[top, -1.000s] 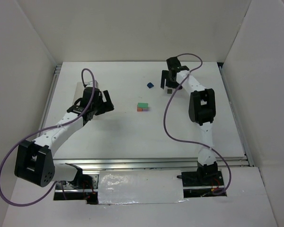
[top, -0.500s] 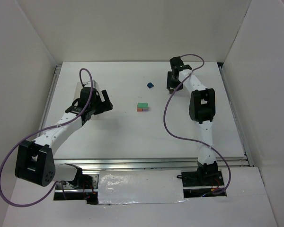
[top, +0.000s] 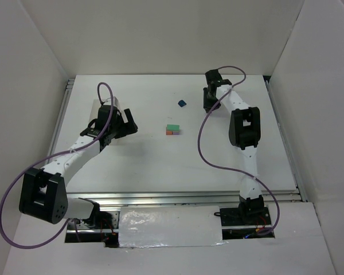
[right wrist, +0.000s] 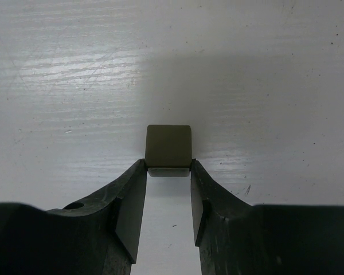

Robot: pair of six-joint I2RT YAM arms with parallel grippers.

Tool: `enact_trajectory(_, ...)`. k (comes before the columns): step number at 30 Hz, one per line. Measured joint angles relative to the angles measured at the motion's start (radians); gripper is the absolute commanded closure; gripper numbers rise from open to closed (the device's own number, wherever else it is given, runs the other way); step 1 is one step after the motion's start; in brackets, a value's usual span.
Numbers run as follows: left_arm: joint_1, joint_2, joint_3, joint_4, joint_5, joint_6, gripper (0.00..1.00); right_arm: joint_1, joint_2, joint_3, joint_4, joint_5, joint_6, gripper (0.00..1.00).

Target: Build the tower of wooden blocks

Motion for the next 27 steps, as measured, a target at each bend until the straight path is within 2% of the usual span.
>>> enact_trajectory(4, 0.0, 0.001, 0.0, 0.0, 0.004, 0.002, 0.01, 0.004, -0.041, -0.077, 0.055, -0.021, -0.075, 0.72)
enact_trajectory(10, 0.0, -0.006, -0.005, 0.007, 0.014, 0.019, 0.01, 0.05, -0.233, -0.355, 0.153, -0.109, -0.346, 0.71)
enact_trajectory(14, -0.004, -0.033, -0.025, 0.007, 0.024, 0.025, 0.01, 0.111, -0.392, -0.498, 0.179, -0.243, -0.543, 0.71)
enact_trajectory(20, -0.02, -0.08, -0.046, 0.006, 0.027, 0.027, 0.01, 0.176, -0.527, -0.526, 0.179, -0.458, -0.773, 0.67)
enact_trajectory(27, -0.033, -0.14, -0.065, 0.004, 0.027, 0.034, 0.01, 0.232, -0.476, -0.402, 0.03, -0.566, -0.968, 0.66)
